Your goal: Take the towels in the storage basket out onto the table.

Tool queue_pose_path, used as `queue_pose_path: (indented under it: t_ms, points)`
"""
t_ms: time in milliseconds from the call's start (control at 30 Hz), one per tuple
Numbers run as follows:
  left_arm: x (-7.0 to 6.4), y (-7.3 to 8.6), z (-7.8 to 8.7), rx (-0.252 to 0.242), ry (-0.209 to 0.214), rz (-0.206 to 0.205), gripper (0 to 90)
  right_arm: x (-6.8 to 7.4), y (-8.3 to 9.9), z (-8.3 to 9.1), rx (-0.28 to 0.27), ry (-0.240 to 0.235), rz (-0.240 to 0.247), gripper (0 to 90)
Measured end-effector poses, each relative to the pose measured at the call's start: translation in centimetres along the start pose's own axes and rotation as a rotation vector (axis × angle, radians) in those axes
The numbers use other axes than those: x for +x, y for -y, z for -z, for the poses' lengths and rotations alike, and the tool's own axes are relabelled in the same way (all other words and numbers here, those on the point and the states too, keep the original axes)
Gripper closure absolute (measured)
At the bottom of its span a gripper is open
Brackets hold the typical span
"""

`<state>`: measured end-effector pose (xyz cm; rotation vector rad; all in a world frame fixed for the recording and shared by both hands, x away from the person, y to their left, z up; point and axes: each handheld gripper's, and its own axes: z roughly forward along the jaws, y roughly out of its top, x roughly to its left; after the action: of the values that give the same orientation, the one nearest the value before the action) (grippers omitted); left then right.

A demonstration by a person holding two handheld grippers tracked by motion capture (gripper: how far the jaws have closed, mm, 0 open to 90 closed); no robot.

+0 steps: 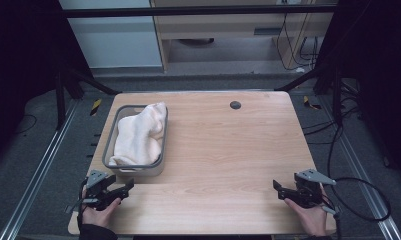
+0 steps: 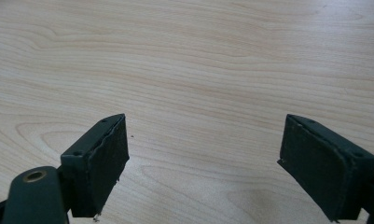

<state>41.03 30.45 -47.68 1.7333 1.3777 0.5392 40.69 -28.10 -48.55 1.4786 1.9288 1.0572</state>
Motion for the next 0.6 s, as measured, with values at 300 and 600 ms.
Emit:
queue_pose_path:
  t_ms: [300, 600]
  points:
    - [-0.4, -0.6, 0.6, -0.041, -0.001, -0.024, 27.5, 0.2, -0.1, -0.1, 0.003, -0.011, 0.001, 14.7]
    - [-0.3, -1.3, 1.6, -0.097, 0.01, -0.004, 26.6, 0.9, -0.2, -0.2, 0.007, -0.023, 0.029, 14.7]
